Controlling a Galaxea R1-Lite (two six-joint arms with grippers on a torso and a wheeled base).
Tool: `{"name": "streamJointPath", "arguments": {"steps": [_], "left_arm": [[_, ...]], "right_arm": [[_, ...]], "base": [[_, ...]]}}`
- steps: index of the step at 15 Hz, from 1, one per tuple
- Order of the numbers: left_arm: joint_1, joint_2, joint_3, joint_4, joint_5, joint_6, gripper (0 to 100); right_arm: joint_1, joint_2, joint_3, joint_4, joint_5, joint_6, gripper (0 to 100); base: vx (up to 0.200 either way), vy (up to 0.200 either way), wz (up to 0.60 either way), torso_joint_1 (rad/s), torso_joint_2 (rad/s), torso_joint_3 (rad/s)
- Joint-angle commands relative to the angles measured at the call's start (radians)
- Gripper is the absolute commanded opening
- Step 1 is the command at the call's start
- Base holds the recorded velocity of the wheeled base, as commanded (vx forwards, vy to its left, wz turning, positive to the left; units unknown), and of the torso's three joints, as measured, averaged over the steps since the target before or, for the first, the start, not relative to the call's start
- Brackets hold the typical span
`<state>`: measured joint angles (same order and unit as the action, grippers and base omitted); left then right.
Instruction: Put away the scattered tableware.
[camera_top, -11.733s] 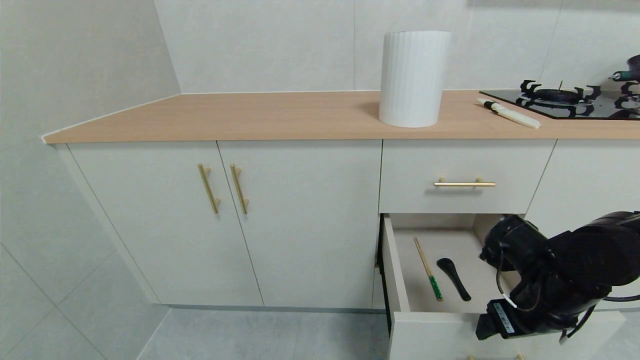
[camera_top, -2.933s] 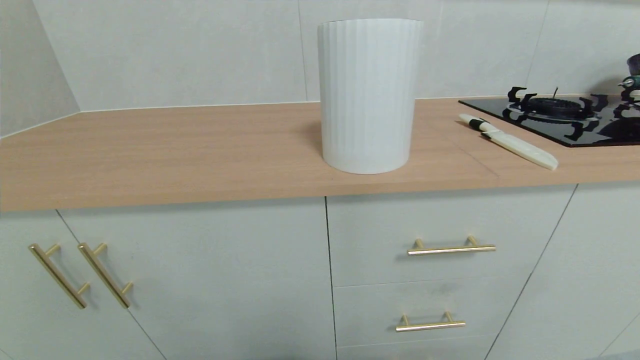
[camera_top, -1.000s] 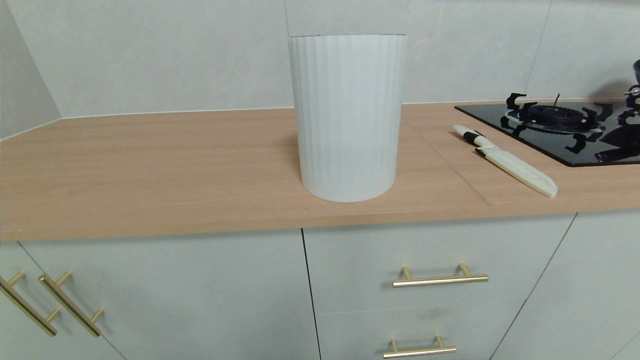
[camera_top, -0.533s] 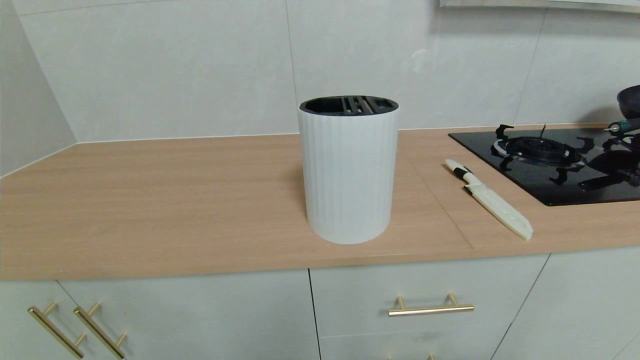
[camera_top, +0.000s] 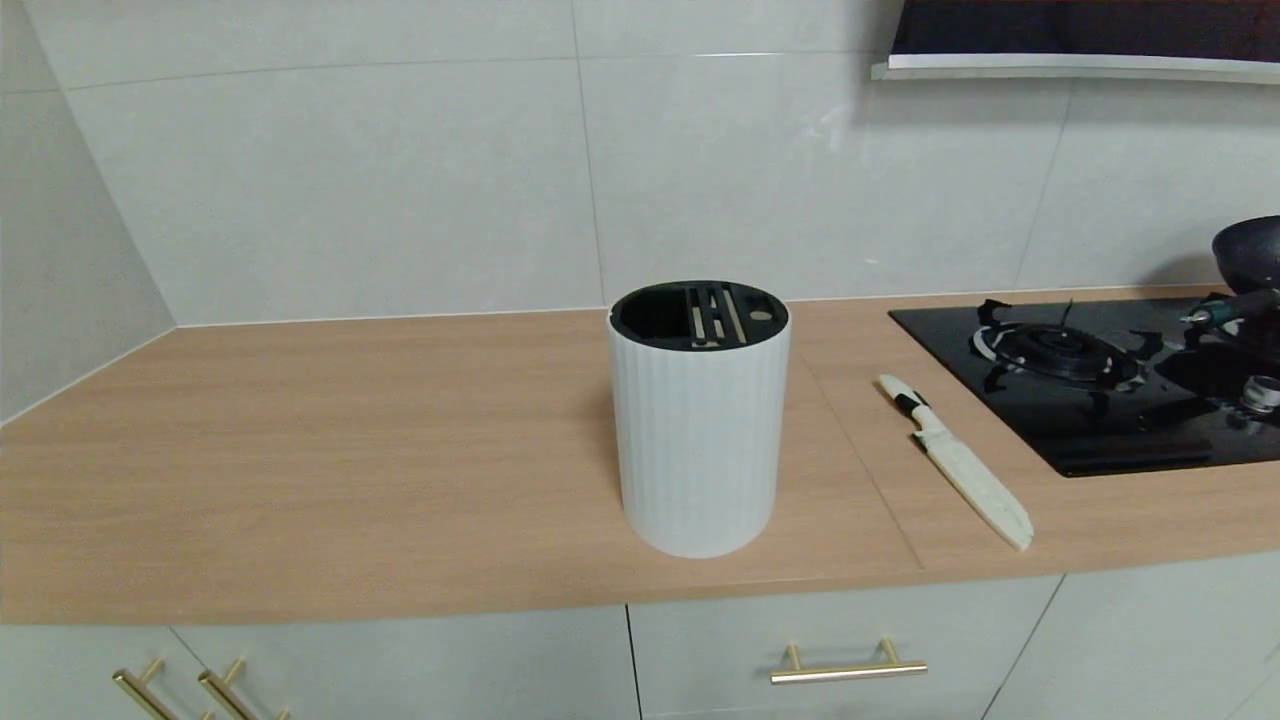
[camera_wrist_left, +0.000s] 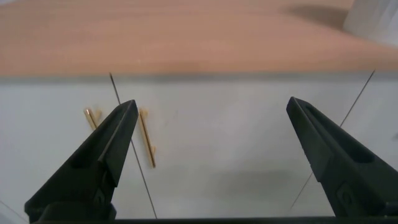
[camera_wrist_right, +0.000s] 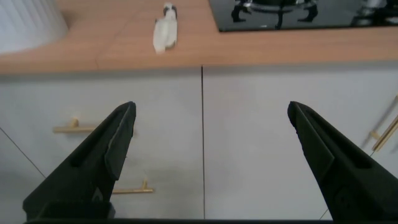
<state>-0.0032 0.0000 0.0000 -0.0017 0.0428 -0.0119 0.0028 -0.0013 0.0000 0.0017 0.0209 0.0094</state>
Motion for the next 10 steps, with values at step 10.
{"name": "streamJointPath", "arguments": {"steps": [10], "left_arm": [[0.0,0.0,0.0,0.0,0.0,0.0,100]], "right_arm": [[0.0,0.001,0.0,0.0,0.001,0.0,100]], "base": [[0.0,0.0,0.0,0.243,-0.53,-0.292]]}}
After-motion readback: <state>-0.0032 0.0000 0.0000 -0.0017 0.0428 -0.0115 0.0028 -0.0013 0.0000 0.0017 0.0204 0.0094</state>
